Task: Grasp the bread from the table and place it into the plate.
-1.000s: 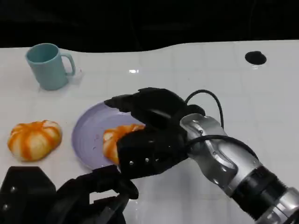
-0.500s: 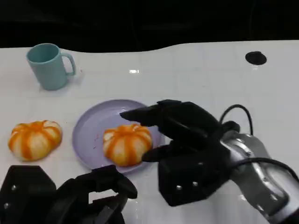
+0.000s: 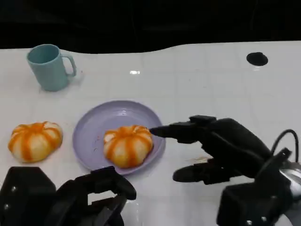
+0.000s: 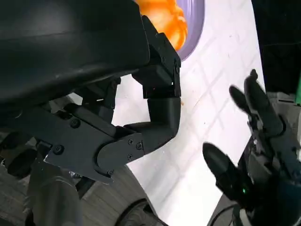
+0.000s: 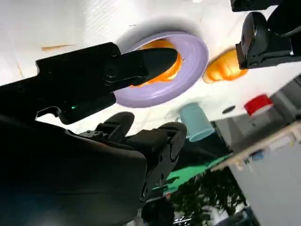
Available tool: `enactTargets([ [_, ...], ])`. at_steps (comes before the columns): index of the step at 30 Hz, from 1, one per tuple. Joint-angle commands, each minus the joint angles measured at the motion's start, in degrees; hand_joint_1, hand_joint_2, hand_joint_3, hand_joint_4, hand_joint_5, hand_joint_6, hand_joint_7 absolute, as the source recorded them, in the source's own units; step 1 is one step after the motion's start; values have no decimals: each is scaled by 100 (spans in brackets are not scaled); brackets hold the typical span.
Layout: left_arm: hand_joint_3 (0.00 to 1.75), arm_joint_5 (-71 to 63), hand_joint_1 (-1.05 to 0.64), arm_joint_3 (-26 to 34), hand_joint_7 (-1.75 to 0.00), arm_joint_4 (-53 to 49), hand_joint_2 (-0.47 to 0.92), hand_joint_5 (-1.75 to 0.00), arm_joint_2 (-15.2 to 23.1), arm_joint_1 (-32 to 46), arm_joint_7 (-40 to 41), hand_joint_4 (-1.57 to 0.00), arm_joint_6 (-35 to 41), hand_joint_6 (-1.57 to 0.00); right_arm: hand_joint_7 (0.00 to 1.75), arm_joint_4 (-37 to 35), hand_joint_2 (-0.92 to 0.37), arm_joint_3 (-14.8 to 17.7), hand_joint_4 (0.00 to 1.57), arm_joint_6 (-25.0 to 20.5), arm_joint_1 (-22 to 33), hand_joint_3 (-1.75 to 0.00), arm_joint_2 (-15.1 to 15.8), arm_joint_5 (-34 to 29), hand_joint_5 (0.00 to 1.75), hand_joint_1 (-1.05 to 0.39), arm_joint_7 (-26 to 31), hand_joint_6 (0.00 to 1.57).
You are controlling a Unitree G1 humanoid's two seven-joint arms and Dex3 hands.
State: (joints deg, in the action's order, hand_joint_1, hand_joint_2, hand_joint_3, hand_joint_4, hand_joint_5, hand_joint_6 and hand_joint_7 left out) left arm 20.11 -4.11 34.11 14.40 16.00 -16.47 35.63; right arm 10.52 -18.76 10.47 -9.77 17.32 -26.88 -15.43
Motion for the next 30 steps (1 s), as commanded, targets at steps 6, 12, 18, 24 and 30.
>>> enactTargets([
  [6, 83, -30, -33, 35, -147, -105, 77, -175, 56, -83, -25, -67, -53, -60, 33, 465, -90, 815, 66, 541, 1124, -4, 189, 535, 102, -37, 421, 85],
  [12, 82, -5, -32, 46, -147, -124, 77, -175, 51, -89, -48, -67, -78, -60, 77, 578, -56, 1223, 83, 904, 1781, -79, 38, 614, 137, -10, 930, 94],
  [18, 81, 47, -33, 92, -147, -122, 78, -175, 58, -100, -56, -68, -21, -60, 126, 600, -27, 1438, 88, 1162, 2267, -148, -63, 722, 174, 4, 1217, 90],
  [24, 80, 22, -33, 93, -146, -145, 78, -175, 92, -90, -66, -67, -68, -59, 141, 492, -20, 1476, 93, 1186, 2506, -158, -202, 661, 175, 2, 1421, 85],
  [30, 79, 4, -34, 77, -145, -121, 78, -175, 63, -63, -31, -67, -72, -59, 142, 169, -20, 1473, 94, 1388, 2500, -155, -250, 556, 175, 4, 1674, 85],
])
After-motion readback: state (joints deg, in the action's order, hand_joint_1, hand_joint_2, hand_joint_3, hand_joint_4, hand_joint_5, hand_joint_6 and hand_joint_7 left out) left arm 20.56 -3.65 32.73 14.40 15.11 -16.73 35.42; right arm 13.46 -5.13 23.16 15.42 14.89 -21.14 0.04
